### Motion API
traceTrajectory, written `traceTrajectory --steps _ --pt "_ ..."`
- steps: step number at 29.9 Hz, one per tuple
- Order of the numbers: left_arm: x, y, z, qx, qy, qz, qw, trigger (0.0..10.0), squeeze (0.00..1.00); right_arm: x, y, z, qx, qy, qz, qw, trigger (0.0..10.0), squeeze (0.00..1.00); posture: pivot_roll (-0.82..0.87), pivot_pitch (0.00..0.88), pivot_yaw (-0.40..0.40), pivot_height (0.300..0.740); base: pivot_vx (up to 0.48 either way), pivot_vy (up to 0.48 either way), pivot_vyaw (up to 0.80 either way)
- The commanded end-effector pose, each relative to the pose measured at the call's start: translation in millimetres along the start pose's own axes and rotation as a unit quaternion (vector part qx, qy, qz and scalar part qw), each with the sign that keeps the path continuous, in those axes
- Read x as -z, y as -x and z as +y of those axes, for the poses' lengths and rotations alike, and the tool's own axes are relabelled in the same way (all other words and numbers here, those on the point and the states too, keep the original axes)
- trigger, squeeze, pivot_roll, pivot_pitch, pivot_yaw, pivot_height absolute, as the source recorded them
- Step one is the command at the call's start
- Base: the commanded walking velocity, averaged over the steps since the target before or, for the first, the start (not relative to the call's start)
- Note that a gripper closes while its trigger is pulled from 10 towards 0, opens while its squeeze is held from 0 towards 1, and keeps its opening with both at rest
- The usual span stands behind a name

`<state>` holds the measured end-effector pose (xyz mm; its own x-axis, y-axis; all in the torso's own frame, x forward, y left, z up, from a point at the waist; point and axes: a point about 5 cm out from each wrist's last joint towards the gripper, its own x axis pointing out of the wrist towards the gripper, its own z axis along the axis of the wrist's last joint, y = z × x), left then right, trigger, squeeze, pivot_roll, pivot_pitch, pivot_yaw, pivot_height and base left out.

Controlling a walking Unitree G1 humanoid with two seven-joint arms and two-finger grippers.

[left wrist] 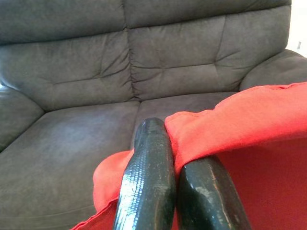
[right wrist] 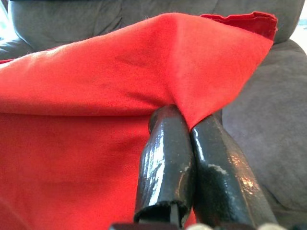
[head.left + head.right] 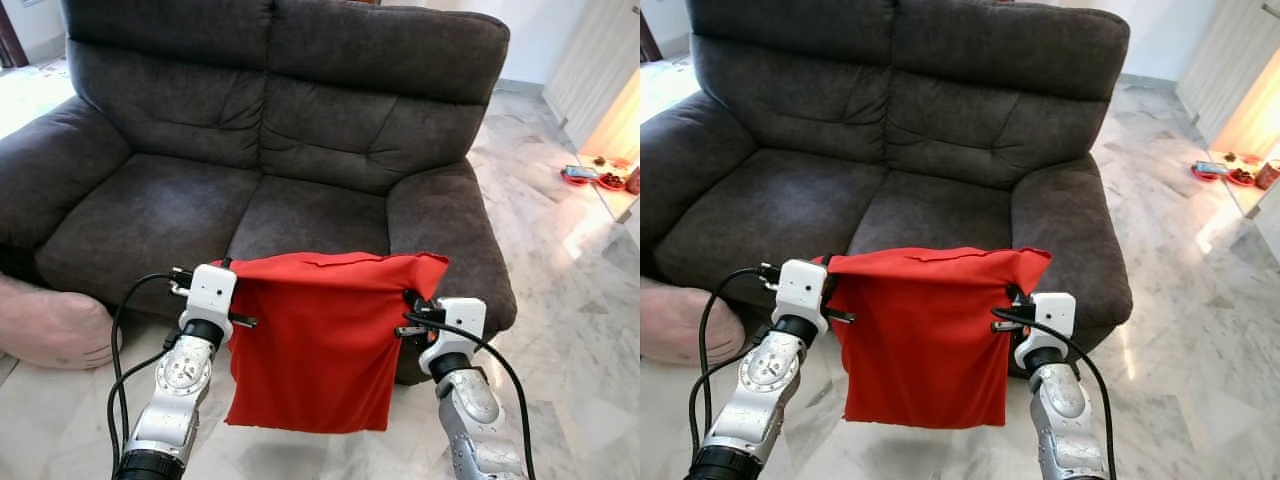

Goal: Move the pillow to the sofa from floor

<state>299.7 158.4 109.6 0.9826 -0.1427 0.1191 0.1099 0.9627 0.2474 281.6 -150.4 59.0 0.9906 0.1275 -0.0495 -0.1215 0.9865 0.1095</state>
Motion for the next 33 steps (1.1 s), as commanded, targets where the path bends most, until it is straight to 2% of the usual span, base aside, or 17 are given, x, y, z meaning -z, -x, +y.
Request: traceTrajectory --steps 1,4,10,25,27,33 --pt "-22.7 -7.0 6.8 -0.016 -0.002 -0.056 0.998 10.0 0.0 -17.2 -3.3 -7.5 0.016 0.004 -0.041 0.999 10.0 0.0 0.11 0.0 -0.117 0.74 0.0 0.0 0.0" --pt "-23.0 -7.0 5.9 -0.014 -0.002 -0.057 0.998 10.0 0.0 -16.9 -3.9 -7.9 0.018 0.0 -0.038 0.999 10.0 0.0 0.11 0.0 -0.116 0.74 0.0 -0.08 -0.15" --pt "-23.3 -6.9 5.6 -0.014 -0.002 -0.058 0.998 10.0 0.0 -16.5 -3.8 -8.6 0.019 0.001 -0.036 0.999 10.0 0.0 0.11 0.0 -0.115 0.74 0.0 0.0 -0.79" --pt "-23.8 -6.8 5.3 -0.014 -0.001 -0.06 0.998 10.0 0.0 -16.6 -4.8 -8.6 0.018 0.0 -0.035 0.999 10.0 0.0 0.11 0.0 -0.119 0.74 0.0 0.0 -0.06" --pt "-23.8 -6.8 5.3 -0.014 -0.002 -0.061 0.998 10.0 0.0 -16.5 -5.0 -8.4 0.018 -0.002 -0.035 0.999 10.0 0.0 0.11 0.0 -0.12 0.74 0.0 -0.27 -0.79" --pt "-23.6 -6.2 4.5 -0.014 -0.002 -0.062 0.998 10.0 0.0 -18.2 -4.8 -8.2 0.016 0.0 -0.042 0.999 10.0 0.0 0.11 0.0 -0.121 0.74 0.0 -0.321 0.0"
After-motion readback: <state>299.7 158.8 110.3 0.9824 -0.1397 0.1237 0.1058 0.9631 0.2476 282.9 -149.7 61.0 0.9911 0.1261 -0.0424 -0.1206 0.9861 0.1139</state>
